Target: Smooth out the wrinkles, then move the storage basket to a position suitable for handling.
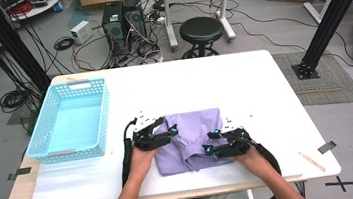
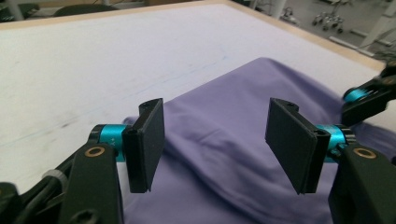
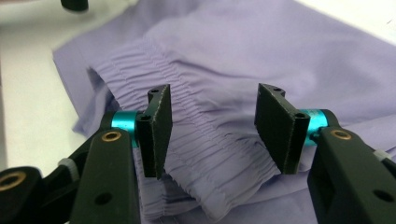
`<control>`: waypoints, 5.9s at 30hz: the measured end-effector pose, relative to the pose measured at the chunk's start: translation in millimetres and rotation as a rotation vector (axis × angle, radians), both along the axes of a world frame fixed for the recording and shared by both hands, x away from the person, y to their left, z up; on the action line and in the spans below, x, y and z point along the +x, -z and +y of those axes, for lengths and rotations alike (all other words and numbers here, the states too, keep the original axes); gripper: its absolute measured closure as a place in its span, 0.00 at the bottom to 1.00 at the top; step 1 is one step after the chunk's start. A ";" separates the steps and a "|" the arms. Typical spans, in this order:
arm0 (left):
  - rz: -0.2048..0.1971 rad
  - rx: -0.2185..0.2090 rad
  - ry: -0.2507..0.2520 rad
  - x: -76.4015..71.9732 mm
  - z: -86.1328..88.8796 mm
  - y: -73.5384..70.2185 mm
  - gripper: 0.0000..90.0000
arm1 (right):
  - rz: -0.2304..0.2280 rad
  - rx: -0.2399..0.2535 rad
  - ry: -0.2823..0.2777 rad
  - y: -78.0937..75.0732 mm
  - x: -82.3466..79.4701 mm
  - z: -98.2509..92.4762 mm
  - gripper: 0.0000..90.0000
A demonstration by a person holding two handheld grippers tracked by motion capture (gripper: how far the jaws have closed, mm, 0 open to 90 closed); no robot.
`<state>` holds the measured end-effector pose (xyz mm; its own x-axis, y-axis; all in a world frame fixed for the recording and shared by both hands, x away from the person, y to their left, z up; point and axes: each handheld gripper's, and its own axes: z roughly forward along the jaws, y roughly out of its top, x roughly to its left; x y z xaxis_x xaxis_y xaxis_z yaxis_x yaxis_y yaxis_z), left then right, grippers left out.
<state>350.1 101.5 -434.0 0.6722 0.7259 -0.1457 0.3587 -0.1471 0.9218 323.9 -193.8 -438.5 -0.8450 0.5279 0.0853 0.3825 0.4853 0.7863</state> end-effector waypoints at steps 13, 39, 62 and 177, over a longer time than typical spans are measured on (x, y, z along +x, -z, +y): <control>0.100 0.211 0.094 2.0 -36.4 14.4 0.44 | -0.031 0.056 0.105 -7.5 5.1 -25.8 0.44; 0.012 -0.019 -0.051 -4.8 16.8 1.2 0.32 | -0.045 0.001 0.120 -3.3 18.5 -33.0 0.43; -0.070 -0.060 -0.082 -12.5 40.7 -17.4 0.22 | -0.128 0.040 0.235 -17.1 15.7 -65.1 0.24; 0.151 0.079 -0.627 -9.2 344.9 -18.6 0.82 | -0.134 0.102 0.313 -12.7 -1.5 -80.6 0.23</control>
<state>341.0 446.5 -415.4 0.0939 0.9863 -0.1354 0.5233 0.0668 0.8495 322.3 -274.4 -425.8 -0.6512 0.7573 0.0502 0.3900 0.2771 0.8782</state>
